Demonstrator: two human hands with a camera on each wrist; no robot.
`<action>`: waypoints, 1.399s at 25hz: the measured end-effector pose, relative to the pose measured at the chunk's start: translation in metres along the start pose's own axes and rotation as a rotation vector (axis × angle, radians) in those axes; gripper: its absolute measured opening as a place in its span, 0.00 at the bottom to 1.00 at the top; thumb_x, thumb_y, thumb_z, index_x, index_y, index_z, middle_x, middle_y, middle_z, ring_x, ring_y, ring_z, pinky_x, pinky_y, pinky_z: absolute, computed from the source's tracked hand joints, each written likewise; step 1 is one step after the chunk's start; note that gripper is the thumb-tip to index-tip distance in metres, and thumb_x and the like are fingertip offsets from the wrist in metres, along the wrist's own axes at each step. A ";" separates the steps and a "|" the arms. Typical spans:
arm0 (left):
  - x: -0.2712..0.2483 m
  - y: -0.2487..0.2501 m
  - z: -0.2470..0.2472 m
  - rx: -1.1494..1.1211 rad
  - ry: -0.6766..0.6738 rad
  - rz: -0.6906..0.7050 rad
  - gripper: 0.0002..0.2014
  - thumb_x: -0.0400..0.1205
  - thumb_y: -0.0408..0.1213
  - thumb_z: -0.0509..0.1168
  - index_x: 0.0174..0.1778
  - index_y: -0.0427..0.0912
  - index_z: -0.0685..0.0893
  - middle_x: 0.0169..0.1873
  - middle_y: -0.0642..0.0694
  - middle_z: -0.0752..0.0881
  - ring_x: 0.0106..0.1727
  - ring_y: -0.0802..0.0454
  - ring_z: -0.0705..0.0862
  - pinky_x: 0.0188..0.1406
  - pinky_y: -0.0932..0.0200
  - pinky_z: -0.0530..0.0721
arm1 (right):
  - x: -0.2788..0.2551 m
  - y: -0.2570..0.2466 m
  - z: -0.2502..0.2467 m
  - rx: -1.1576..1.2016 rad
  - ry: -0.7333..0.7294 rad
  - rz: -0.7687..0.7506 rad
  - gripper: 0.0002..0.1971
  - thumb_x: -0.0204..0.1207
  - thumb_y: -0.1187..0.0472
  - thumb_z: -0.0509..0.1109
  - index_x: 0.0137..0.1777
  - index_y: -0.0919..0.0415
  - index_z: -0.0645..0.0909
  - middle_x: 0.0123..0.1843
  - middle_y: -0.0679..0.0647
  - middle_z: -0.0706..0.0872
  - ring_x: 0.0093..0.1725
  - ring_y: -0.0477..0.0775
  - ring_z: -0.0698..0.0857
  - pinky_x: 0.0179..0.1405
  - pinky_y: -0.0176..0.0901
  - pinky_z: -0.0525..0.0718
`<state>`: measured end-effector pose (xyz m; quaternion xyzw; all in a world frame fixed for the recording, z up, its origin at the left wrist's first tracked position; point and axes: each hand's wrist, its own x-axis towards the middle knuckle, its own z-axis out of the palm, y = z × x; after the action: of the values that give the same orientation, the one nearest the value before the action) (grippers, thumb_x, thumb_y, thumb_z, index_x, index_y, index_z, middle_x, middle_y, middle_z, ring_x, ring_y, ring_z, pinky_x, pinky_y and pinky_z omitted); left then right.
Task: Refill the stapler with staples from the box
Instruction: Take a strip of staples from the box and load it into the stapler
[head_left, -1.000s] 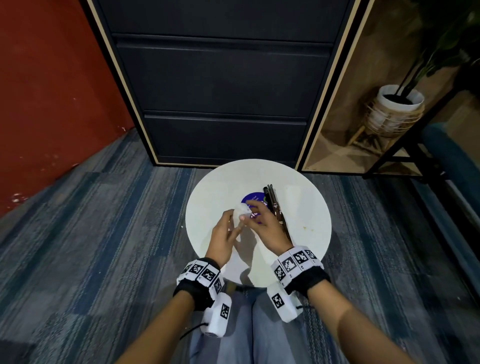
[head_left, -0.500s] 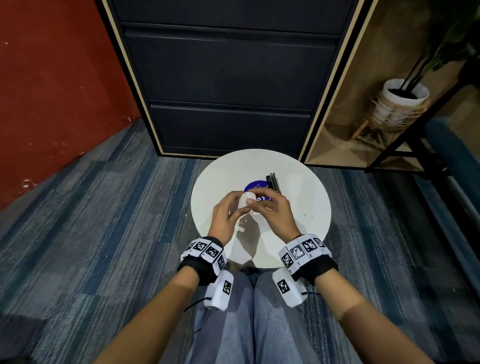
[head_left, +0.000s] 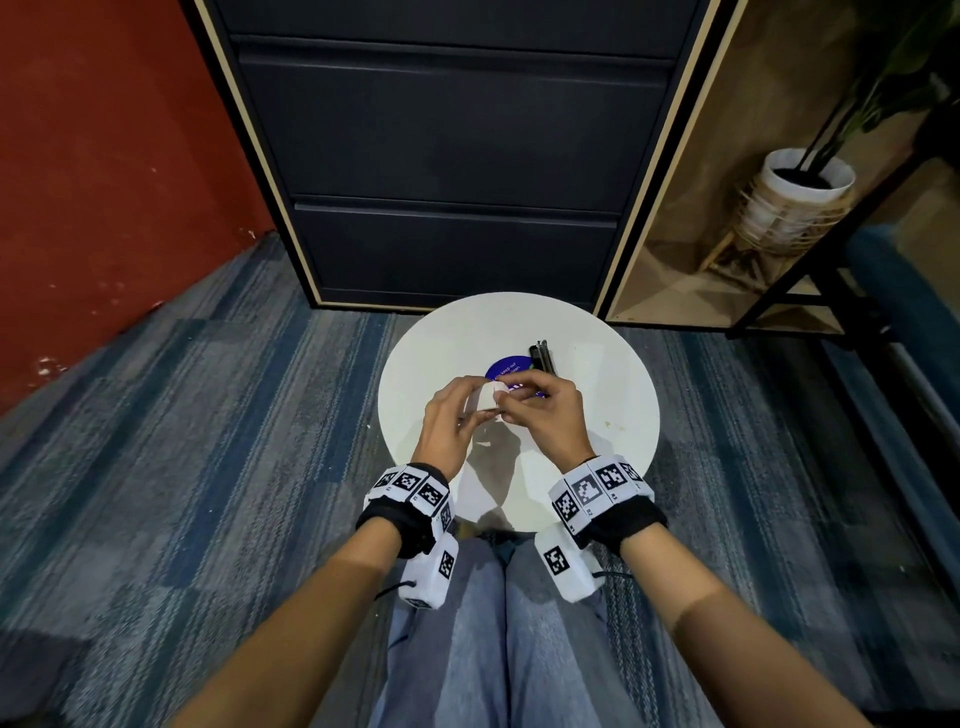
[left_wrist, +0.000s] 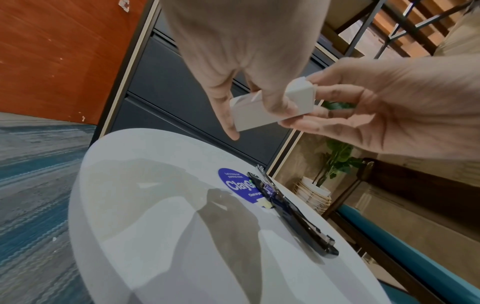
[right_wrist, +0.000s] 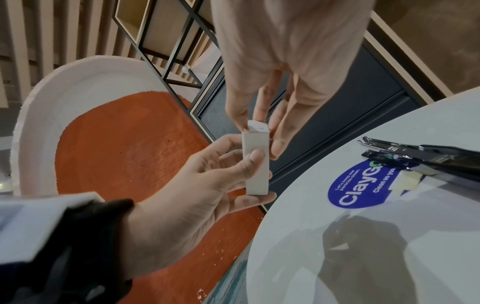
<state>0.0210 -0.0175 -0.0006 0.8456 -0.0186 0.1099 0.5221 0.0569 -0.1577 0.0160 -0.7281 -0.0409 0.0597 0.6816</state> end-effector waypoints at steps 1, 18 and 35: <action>0.000 -0.001 0.000 0.007 0.000 0.004 0.16 0.79 0.17 0.62 0.59 0.33 0.82 0.50 0.47 0.81 0.47 0.82 0.80 0.40 0.87 0.77 | 0.001 0.000 0.000 -0.009 0.002 0.004 0.10 0.69 0.70 0.76 0.50 0.66 0.86 0.31 0.56 0.84 0.37 0.62 0.87 0.49 0.61 0.90; 0.000 -0.019 0.004 0.138 -0.048 0.018 0.19 0.79 0.24 0.62 0.63 0.46 0.79 0.58 0.44 0.83 0.60 0.43 0.81 0.56 0.44 0.88 | -0.002 -0.003 0.003 -0.232 0.049 -0.074 0.09 0.63 0.65 0.74 0.45 0.60 0.86 0.30 0.59 0.84 0.34 0.65 0.87 0.44 0.56 0.90; 0.002 0.004 -0.002 -0.032 -0.036 0.000 0.10 0.80 0.33 0.68 0.56 0.39 0.80 0.37 0.66 0.78 0.40 0.77 0.77 0.37 0.82 0.75 | -0.005 -0.003 -0.018 -0.341 0.032 -0.348 0.12 0.69 0.77 0.68 0.44 0.62 0.86 0.44 0.48 0.85 0.46 0.41 0.84 0.48 0.28 0.79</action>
<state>0.0221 -0.0176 0.0041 0.8389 -0.0299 0.0945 0.5352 0.0541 -0.1759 0.0201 -0.8155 -0.1646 -0.0780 0.5494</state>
